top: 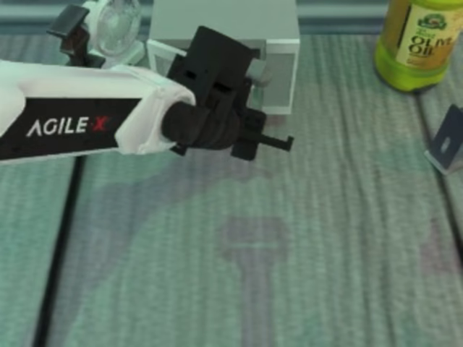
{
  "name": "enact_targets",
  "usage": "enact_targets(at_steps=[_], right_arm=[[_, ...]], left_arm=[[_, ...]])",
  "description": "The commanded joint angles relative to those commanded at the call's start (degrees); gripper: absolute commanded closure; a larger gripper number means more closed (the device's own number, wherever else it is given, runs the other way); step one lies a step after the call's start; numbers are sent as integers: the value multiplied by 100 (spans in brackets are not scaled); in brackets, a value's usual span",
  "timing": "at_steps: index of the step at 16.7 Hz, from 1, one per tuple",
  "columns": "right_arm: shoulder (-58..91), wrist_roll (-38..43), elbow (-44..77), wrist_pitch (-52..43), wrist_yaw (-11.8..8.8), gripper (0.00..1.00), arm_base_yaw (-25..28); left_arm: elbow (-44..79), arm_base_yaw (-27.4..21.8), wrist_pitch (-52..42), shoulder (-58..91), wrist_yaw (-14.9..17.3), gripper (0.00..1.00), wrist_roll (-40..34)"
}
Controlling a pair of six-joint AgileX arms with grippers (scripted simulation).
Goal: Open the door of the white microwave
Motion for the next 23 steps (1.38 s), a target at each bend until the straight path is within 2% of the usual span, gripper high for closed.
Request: enact_targets(at_steps=[7,14,23], right_arm=[[0,0,0,0,0,0,0],[0,0,0,0,0,0,0],[0,0,0,0,0,0,0]], left_arm=[[0,0,0,0,0,100,0],[-192,76,78,-135,203,100,237],[-196,77,78,-137,206,100,242]])
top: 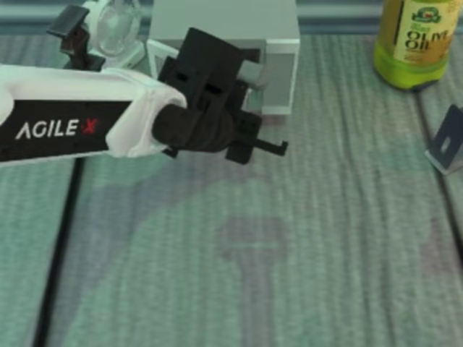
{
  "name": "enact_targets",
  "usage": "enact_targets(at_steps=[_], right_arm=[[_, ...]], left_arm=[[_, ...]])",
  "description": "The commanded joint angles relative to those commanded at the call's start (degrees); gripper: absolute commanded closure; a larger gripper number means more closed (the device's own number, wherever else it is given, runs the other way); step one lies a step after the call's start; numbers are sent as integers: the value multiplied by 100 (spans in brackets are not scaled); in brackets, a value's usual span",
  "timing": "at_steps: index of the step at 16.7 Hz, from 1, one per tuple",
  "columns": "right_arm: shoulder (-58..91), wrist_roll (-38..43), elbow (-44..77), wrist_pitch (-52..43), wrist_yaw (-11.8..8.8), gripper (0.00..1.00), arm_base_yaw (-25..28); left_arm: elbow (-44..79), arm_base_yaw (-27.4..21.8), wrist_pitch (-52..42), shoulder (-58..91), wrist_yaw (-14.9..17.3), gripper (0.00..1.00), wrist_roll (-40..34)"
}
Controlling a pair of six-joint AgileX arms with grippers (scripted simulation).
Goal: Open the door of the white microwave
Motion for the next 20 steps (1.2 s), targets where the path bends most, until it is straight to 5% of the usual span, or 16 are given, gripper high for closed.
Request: enact_targets(at_steps=[20], right_arm=[[0,0,0,0,0,0,0]], left_arm=[[-108,40,49,-96,159,100,149]])
